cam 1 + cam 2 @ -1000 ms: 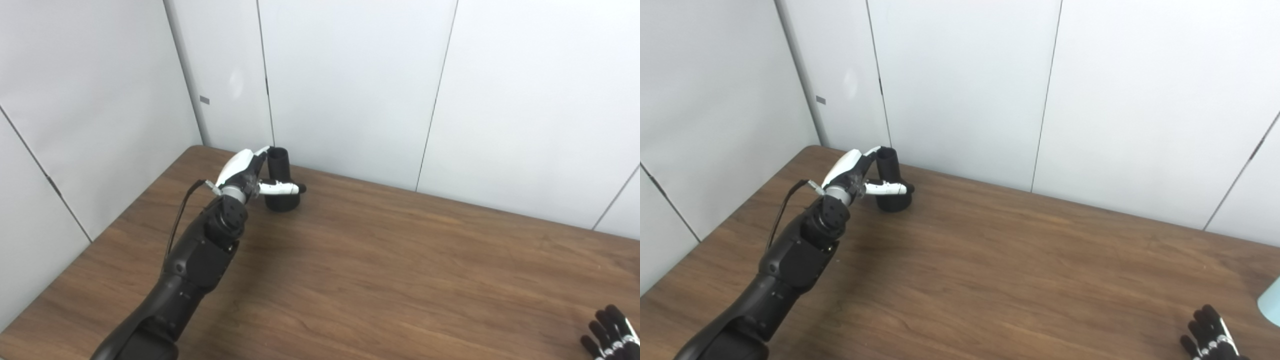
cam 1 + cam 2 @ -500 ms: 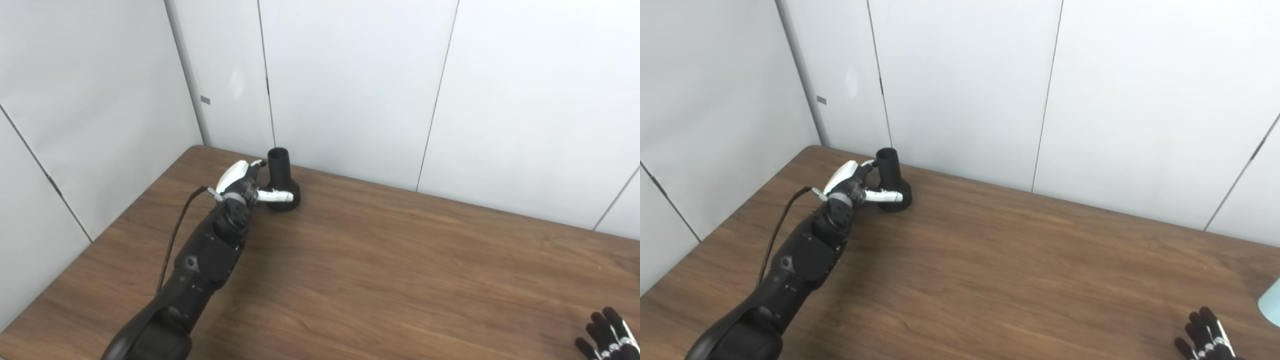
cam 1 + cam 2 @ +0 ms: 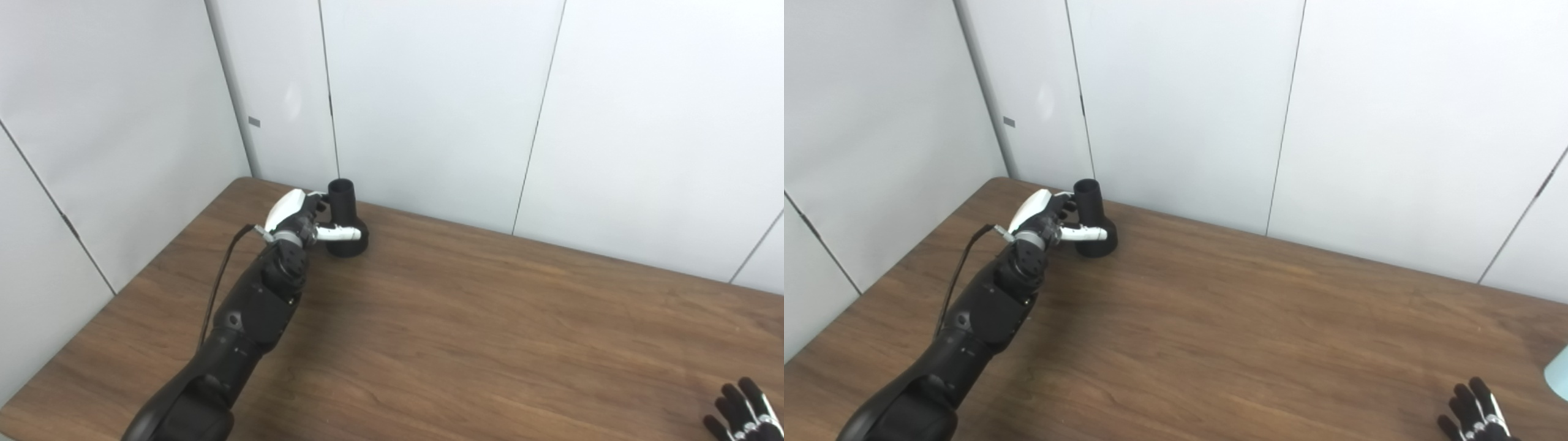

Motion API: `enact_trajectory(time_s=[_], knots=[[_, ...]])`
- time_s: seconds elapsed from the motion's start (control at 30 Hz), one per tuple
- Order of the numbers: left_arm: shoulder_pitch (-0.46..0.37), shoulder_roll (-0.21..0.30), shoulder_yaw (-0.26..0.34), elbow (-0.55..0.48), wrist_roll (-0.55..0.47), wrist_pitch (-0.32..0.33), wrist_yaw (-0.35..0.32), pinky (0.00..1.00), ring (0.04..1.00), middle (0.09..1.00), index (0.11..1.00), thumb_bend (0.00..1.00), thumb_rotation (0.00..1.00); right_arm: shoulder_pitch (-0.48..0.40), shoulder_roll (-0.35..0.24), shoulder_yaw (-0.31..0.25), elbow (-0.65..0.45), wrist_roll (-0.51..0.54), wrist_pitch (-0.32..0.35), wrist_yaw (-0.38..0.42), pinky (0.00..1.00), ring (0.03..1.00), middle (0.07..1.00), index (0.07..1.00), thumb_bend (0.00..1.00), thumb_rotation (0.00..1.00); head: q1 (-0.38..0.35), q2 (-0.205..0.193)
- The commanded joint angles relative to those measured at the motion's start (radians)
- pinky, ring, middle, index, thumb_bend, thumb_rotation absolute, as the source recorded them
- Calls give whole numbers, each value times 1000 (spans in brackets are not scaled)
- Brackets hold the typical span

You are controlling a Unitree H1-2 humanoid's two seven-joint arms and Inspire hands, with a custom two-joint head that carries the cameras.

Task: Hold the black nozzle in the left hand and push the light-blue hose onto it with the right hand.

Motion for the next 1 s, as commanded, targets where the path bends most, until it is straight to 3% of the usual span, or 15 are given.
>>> enact_trajectory(time_s=[0.0,0.33,0.7,0.97], knots=[[-36,15,-7,-57,8,-4,-10,851,867,841,842,973,375,-8,-7,-8,-38,5,-8,-1,946,970,957,973,686,1000,0,2],[-46,32,-56,-95,55,7,-52,997,946,892,876,974,405,-7,-9,-13,-48,-9,-10,-5,912,965,958,981,672,1000,-3,7],[-45,31,-70,-75,94,3,-48,1000,951,882,867,945,376,-5,-7,-14,-61,-8,-8,-3,899,959,952,980,641,1000,-2,12],[-49,11,-55,-6,101,-24,18,932,887,834,822,914,354,-6,-5,-15,-76,-5,11,-8,910,956,942,983,643,1000,-3,14]])
